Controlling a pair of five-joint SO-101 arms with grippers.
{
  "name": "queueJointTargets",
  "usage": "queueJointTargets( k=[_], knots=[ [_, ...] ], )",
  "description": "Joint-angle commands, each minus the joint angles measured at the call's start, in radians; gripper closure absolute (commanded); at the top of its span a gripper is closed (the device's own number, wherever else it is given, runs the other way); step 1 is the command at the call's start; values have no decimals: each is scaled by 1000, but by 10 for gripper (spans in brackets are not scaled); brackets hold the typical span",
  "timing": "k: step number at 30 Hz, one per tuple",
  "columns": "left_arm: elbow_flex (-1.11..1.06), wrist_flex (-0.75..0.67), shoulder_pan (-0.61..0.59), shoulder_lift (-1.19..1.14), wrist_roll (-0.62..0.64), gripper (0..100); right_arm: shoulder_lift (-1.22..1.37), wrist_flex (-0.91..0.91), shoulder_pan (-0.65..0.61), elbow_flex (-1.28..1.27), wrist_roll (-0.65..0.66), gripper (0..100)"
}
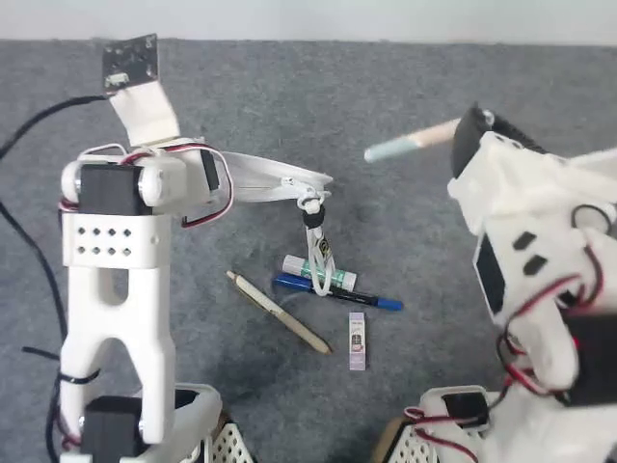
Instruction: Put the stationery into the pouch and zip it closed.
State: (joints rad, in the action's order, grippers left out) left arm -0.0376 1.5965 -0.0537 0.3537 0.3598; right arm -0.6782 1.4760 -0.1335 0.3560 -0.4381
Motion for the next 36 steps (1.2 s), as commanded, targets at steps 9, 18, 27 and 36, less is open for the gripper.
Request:
queueJointTargets(
  k=[9,18,27,36],
  knots=[
    [12,-35,-5,51,21,989,-88,-84,-423,6,216,993],
    [12,-35,-8,51,21,989,58,-173,-478,5,216,993],
    [12,-35,-9,51,21,989,148,-174,-478,-11,216,993],
    [12,-35,-11,51,21,989,179,-177,-487,-114,331,978]
  ],
)
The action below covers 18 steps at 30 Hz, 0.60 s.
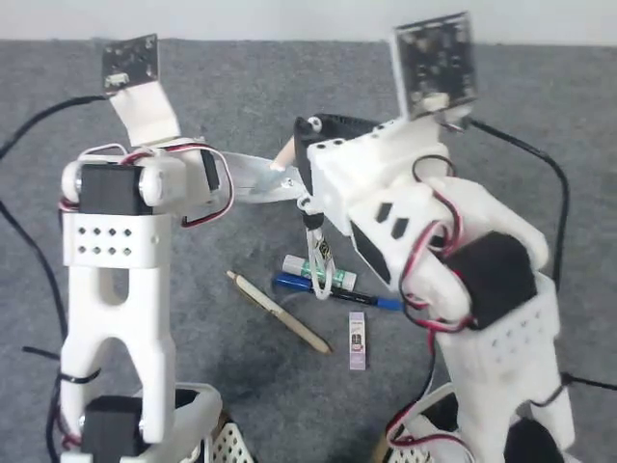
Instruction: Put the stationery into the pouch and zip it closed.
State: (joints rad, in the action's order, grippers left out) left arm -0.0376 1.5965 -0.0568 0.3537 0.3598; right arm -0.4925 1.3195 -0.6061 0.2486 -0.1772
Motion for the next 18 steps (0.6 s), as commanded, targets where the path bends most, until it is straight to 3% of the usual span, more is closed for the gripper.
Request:
queueJointTargets(
  k=[1,5,18],
  knots=[
    [12,-35,-8,51,21,989,-10,-16,-24,-15,78,953],
    [12,-35,-8,51,21,989,-16,1,-54,-35,78,848],
    [12,-35,-8,51,21,989,-119,22,-68,-38,83,875]
  ],
)
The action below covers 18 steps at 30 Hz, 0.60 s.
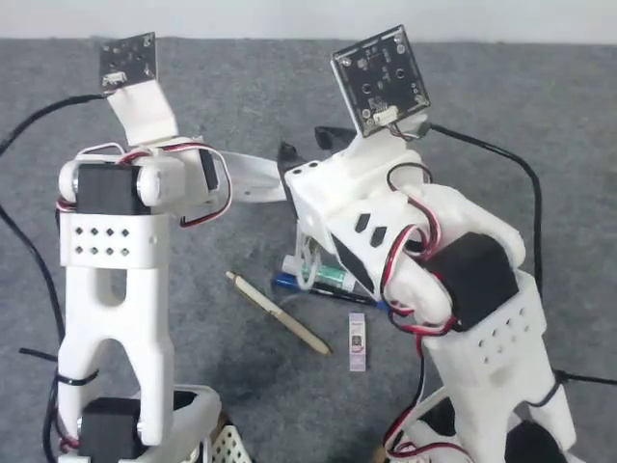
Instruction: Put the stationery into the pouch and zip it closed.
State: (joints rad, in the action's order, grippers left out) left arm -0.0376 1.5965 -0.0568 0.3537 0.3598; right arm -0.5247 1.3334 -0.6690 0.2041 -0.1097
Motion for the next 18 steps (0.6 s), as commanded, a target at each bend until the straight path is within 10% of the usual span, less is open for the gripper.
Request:
queueJointTargets(
  k=[1,18],
  knots=[
    [12,-35,-8,51,21,989,-96,19,-2,6,14,875],
    [28,-55,-207,58,63,989,-107,317,-5,-135,9,876]
  ],
)
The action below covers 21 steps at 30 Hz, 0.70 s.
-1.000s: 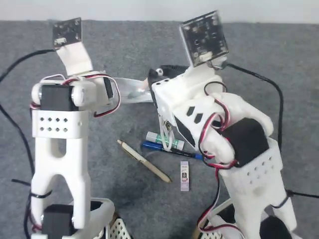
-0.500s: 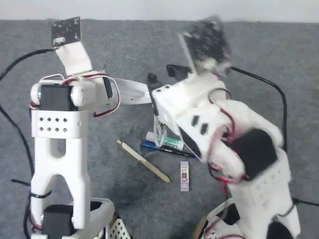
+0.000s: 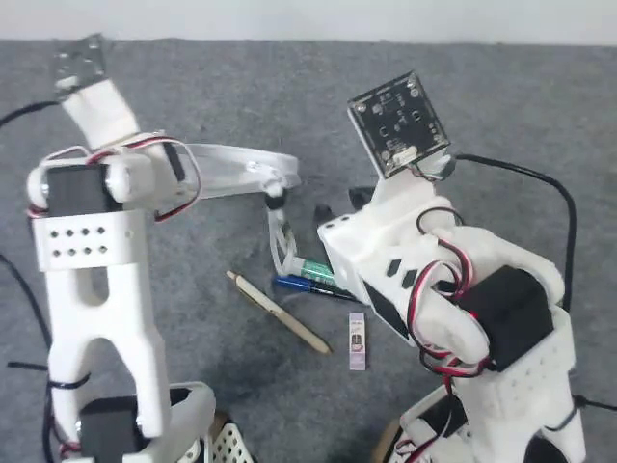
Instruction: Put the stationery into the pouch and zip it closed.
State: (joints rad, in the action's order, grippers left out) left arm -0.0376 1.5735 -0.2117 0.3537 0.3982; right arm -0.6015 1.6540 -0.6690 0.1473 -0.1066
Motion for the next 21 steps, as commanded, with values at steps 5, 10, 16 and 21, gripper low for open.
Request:
queueJointTargets(
  k=[5,10,16,21],
  knots=[
    [58,-25,-143,58,26,989,-30,-153,-7,-318,11,874],
    [62,-26,-198,58,28,989,-30,-372,-7,-537,41,874],
    [62,-29,-215,58,28,989,-30,-555,-18,-713,121,875],
    [59,-29,-219,58,58,989,-28,-696,-97,-832,127,875]
  ],
)
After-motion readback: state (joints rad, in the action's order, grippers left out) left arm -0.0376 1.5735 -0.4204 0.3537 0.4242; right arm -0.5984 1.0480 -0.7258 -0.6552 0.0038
